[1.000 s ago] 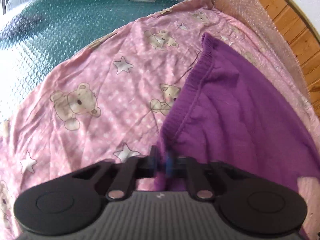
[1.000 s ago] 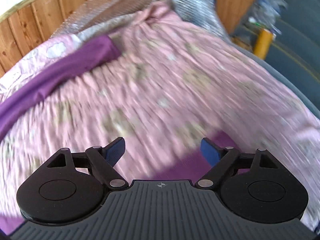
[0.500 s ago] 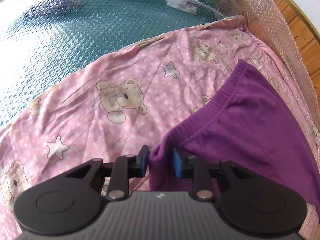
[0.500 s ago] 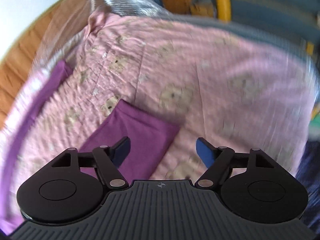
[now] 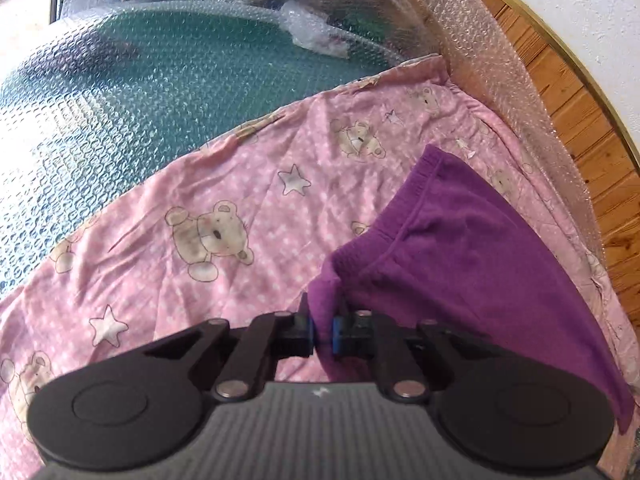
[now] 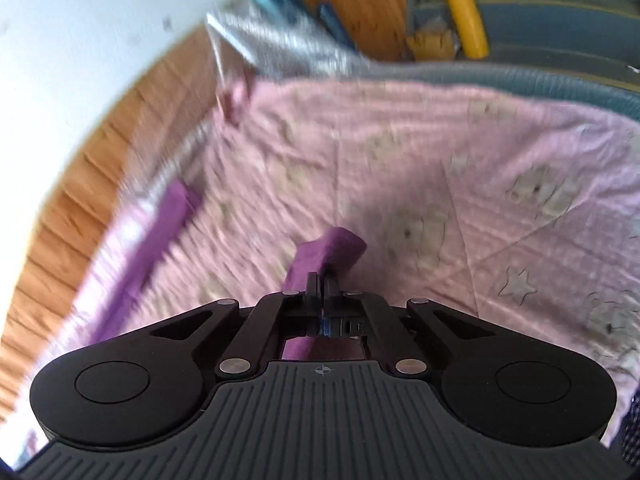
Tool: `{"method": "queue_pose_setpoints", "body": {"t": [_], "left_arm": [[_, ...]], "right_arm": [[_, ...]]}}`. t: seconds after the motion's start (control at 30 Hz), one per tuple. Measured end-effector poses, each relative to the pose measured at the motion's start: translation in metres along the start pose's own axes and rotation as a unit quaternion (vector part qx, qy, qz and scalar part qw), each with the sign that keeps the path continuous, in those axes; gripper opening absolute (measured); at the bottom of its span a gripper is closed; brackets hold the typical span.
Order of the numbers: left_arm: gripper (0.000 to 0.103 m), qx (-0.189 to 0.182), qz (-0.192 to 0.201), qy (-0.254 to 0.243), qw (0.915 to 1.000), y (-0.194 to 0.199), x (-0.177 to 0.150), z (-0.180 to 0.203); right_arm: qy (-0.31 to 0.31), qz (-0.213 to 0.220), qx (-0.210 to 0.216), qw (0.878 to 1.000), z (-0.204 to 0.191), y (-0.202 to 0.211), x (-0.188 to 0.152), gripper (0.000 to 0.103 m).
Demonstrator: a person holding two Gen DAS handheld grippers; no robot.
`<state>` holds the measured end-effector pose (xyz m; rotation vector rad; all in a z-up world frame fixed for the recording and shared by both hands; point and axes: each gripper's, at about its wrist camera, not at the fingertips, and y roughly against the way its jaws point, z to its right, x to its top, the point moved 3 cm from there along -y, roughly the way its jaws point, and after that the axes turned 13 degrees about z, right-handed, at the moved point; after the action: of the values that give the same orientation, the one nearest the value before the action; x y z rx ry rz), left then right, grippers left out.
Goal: Fold clothes
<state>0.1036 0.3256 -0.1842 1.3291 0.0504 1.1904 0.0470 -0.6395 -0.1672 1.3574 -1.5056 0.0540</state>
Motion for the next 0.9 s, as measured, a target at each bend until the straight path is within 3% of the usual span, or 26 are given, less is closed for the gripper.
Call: {"method": "queue_pose_setpoints", "body": {"t": [0.13, 0.23, 0.3, 0.33, 0.37, 0.4, 0.47, 0.5, 0.57, 0.67, 0.7, 0.77, 0.87, 0.9], "left_arm": [[0.009, 0.016, -0.052, -0.041, 0.9977, -0.024, -0.020, -0.018], [0.013, 0.012, -0.039, -0.048, 0.9980, -0.032, -0.027, -0.021], [0.022, 0.019, -0.032, -0.057, 0.9977, -0.026, -0.027, -0.024], [0.040, 0.032, -0.017, -0.075, 0.9965, -0.018, -0.026, -0.026], [0.051, 0.049, 0.002, -0.091, 0.9946, -0.008, -0.024, -0.029], [0.051, 0.064, 0.019, -0.105, 0.9922, 0.002, -0.022, -0.031], [0.045, 0.081, 0.047, -0.113, 0.9892, 0.023, -0.017, -0.035], [0.045, 0.064, 0.056, -0.106, 0.9907, 0.033, -0.013, -0.033], [0.046, 0.015, 0.066, -0.113, 0.9913, 0.043, -0.015, -0.009], [0.050, -0.049, 0.049, -0.147, 0.9867, 0.035, -0.031, 0.042], [0.051, -0.065, 0.037, -0.159, 0.9845, 0.027, -0.038, 0.057], [0.051, -0.069, 0.009, -0.192, 0.9789, 0.007, -0.054, 0.075], [0.050, -0.018, -0.034, -0.225, 0.9737, -0.021, -0.079, 0.062], [0.047, -0.016, -0.026, -0.222, 0.9745, -0.020, -0.081, 0.053]], "right_arm": [[0.051, -0.046, -0.062, 0.996, 0.008, -0.010, -0.020, 0.000], [0.085, -0.072, -0.136, 0.984, 0.028, -0.022, -0.035, 0.000], [0.102, -0.044, -0.177, 0.978, 0.032, -0.008, -0.027, 0.004], [0.111, -0.028, -0.197, 0.974, 0.031, 0.000, -0.021, 0.016], [0.118, -0.011, -0.214, 0.970, 0.030, 0.009, -0.015, 0.020], [0.120, 0.009, -0.217, 0.969, 0.025, 0.020, -0.006, 0.020], [0.138, 0.044, -0.186, 0.972, 0.003, 0.043, 0.000, 0.021], [0.158, 0.041, -0.150, 0.975, -0.018, 0.047, -0.006, 0.021], [0.208, 0.018, -0.064, 0.976, -0.064, 0.048, -0.029, 0.036], [0.293, -0.037, 0.057, 0.954, -0.123, 0.032, -0.079, 0.046], [0.313, -0.051, 0.075, 0.945, -0.133, 0.023, -0.092, 0.047], [0.343, -0.077, 0.088, 0.932, -0.138, 0.003, -0.112, 0.048], [0.363, -0.130, 0.048, 0.921, -0.099, -0.028, -0.116, 0.047], [0.359, -0.140, 0.034, 0.922, -0.081, -0.035, -0.108, 0.053]]}}
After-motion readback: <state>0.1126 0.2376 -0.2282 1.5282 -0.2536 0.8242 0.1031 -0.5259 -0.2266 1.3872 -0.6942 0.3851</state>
